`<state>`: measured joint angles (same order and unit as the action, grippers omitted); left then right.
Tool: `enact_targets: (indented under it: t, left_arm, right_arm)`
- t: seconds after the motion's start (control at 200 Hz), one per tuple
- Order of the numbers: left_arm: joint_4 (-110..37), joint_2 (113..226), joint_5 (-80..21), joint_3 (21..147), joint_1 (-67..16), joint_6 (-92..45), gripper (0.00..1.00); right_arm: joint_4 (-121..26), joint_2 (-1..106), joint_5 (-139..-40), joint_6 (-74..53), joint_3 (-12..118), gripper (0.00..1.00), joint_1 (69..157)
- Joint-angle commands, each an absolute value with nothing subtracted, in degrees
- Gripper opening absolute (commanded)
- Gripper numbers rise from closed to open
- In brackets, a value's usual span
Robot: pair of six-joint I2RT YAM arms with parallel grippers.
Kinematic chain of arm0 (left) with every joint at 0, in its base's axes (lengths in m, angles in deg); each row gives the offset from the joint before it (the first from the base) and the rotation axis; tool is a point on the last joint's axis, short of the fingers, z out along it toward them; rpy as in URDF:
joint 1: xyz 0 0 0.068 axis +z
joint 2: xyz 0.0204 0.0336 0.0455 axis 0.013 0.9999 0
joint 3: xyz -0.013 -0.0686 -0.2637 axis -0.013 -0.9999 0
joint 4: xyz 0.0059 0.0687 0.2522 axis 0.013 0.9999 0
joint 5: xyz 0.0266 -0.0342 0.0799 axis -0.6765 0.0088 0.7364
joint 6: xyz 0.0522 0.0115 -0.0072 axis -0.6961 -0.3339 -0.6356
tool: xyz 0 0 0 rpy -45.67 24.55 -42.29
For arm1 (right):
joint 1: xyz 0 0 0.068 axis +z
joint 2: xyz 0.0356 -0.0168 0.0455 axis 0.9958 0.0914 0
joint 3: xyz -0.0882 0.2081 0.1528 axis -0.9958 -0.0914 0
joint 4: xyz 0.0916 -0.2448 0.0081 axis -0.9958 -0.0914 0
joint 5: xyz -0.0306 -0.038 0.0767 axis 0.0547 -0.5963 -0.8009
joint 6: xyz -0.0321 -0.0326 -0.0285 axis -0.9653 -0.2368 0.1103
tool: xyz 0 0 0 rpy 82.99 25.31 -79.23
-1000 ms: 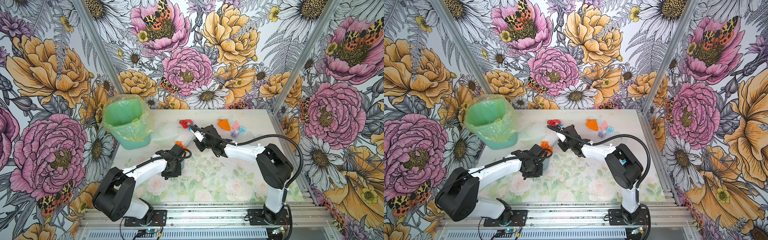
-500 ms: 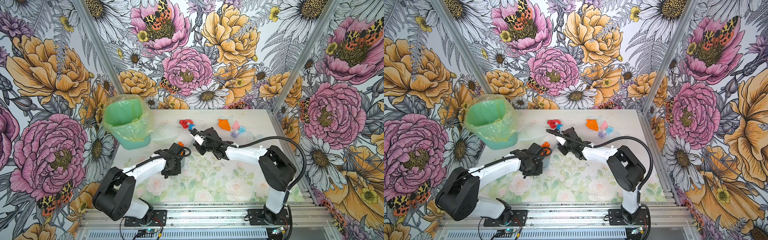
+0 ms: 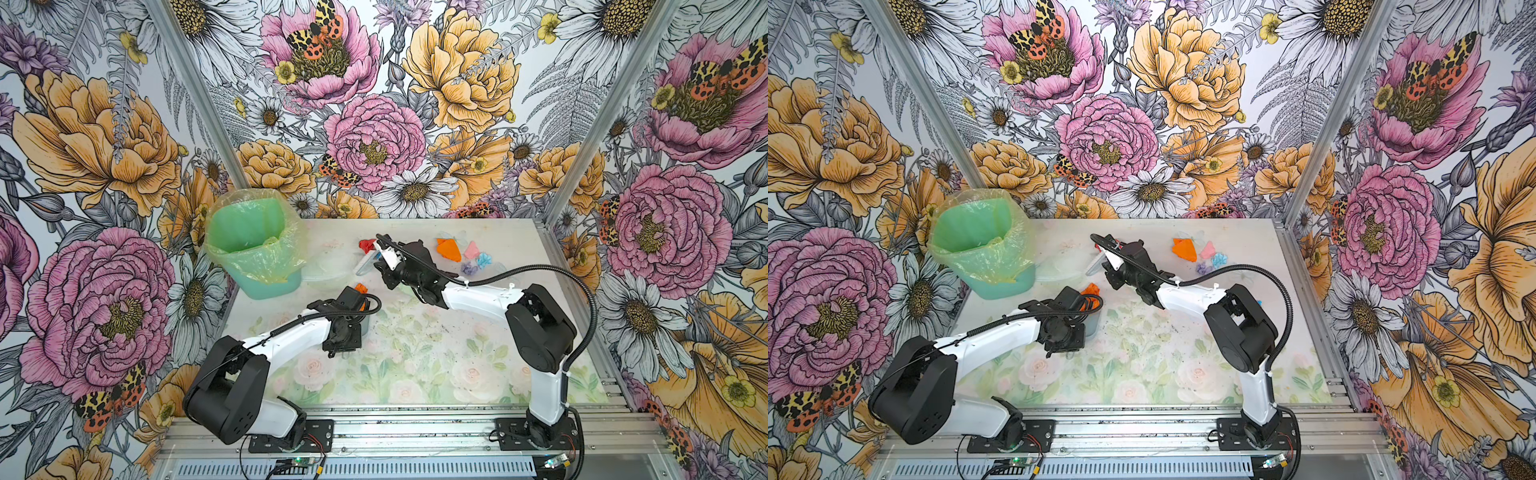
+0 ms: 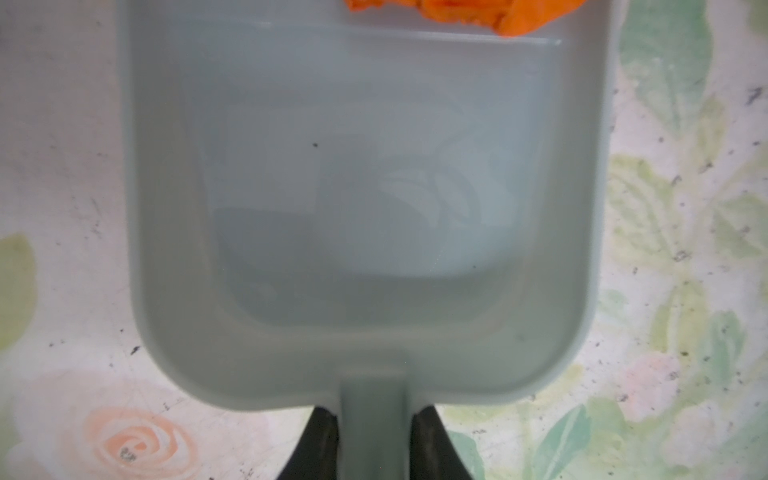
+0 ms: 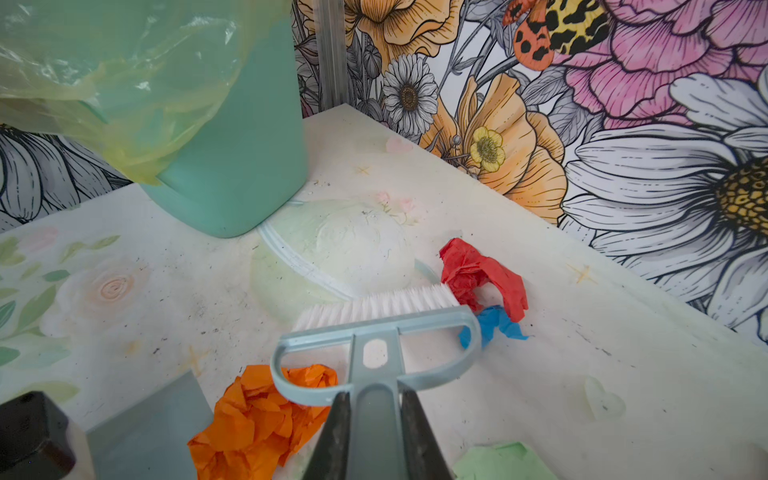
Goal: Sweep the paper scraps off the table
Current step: 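Sweep the orange scrap into the dustpan with the brush in the right gripper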
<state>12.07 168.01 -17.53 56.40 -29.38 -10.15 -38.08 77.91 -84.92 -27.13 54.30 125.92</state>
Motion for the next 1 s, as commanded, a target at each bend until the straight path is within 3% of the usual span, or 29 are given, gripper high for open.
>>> enact_targets:
  t: [0.0,0.996]
  left_arm:
    - [10.45,166.58,-18.38,55.63,-28.95,-10.44,0.06]
    - [9.61,167.89,-17.85,56.36,-28.53,-10.53,0.05]
  right_arm:
    - [-38.18,80.23,-83.94,-25.42,55.56,0.0,125.83]
    - [-48.39,72.51,-88.44,-31.74,45.02,0.0,131.9]
